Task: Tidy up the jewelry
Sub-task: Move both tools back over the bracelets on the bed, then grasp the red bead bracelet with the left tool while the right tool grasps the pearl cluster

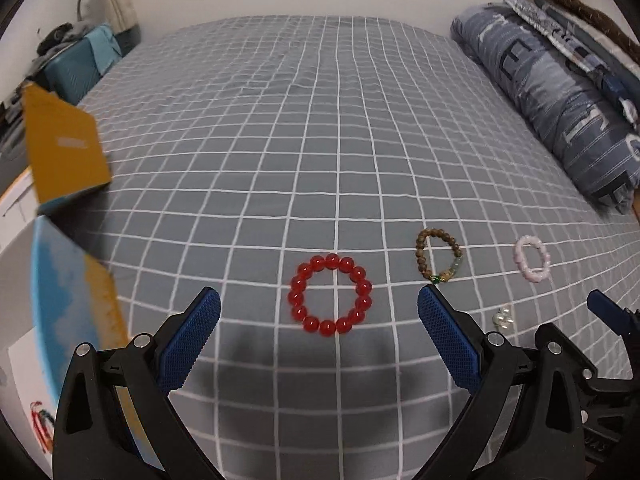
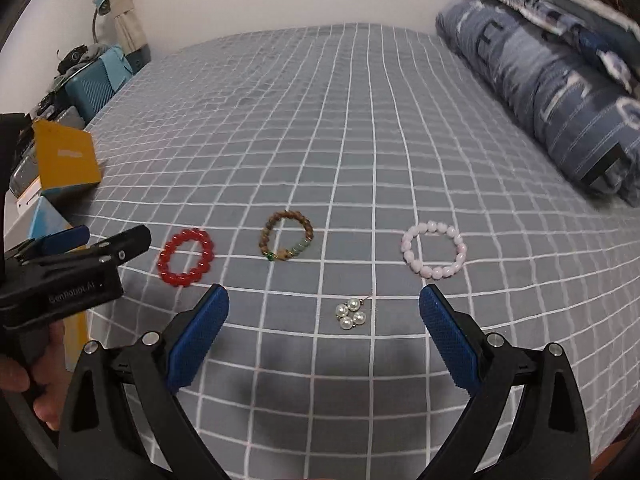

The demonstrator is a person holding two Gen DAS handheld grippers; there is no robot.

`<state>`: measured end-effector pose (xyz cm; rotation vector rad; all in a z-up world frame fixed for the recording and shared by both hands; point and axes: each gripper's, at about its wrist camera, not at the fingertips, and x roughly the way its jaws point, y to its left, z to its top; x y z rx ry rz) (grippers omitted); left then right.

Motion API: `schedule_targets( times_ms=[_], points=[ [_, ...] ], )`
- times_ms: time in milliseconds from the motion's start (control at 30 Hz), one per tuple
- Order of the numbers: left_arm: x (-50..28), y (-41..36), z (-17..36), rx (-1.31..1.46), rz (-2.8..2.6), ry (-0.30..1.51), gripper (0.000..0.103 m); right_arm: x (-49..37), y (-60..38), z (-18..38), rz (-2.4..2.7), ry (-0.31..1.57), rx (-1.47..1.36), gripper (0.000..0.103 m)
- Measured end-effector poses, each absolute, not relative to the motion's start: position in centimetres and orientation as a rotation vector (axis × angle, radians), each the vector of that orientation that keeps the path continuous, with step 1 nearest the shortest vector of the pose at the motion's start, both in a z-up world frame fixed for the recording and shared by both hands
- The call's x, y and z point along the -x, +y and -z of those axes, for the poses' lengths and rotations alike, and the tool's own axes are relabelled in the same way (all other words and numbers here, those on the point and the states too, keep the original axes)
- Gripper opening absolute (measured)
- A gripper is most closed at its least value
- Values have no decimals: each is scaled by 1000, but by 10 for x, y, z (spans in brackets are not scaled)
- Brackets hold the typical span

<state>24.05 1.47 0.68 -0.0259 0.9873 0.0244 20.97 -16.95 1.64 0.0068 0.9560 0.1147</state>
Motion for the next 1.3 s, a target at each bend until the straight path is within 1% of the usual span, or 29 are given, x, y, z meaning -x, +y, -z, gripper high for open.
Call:
schedule_targets(
  times_ms=[233, 467, 667, 700, 733, 800, 900, 933, 967, 1000, 1033, 1067, 1100, 1133, 1200, 1233, 1267, 1300],
  points=[
    [-260, 12, 25, 35, -21, 1032, 97, -232, -177, 24, -112, 1028, -17, 92],
    [-269, 10, 46, 22, -35, 1058, 97, -240, -178, 44, -144, 1046, -33, 91],
    [-277, 10, 60, 12, -48, 1068, 97, -241, -179, 54, -157, 1062, -32, 80],
    [-278, 9, 62, 11, -50, 1070, 97, -241, -179, 57, -155, 1069, -33, 76],
    [-279, 9, 66, 10, -47, 1075, 97, -242, -178, 60, -153, 1074, -33, 70],
    [-283, 9, 73, 4, -46, 1086, 97, -244, -179, 67, -151, 1094, -33, 65],
    [-286, 9, 80, -4, -45, 1093, 96, -246, -180, 73, -146, 1093, -34, 62],
    [-287, 9, 81, -8, -46, 1091, 96, -245, -181, 74, -142, 1089, -36, 58],
    [-287, 9, 82, -8, -47, 1088, 92, -244, -182, 75, -136, 1087, -37, 55],
    [-287, 9, 83, -7, -45, 1087, 86, -242, -184, 76, -129, 1086, -41, 47],
    [-286, 8, 83, -8, -43, 1085, 83, -241, -187, 76, -122, 1086, -43, 39],
    [-286, 7, 82, -5, -39, 1083, 73, -242, -190, 76, -114, 1088, -46, 35],
    [-284, 7, 81, 1, -32, 1083, 64, -242, -192, 76, -108, 1090, -48, 27],
    [-283, 7, 80, 2, -36, 1080, 58, -241, -195, 76, -104, 1093, -52, 22],
    [-280, 7, 78, -1, -34, 1075, 38, -243, -196, 77, -99, 1094, -57, 13],
    [-278, 7, 77, 2, -29, 1070, 33, -243, -197, 76, -97, 1094, -56, 11],
    [-278, 8, 76, 2, -30, 1068, 27, -242, -198, 76, -100, 1093, -58, 10],
    [-277, 9, 75, 6, -31, 1062, 27, -241, -199, 75, -101, 1090, -64, 10]
  ],
)
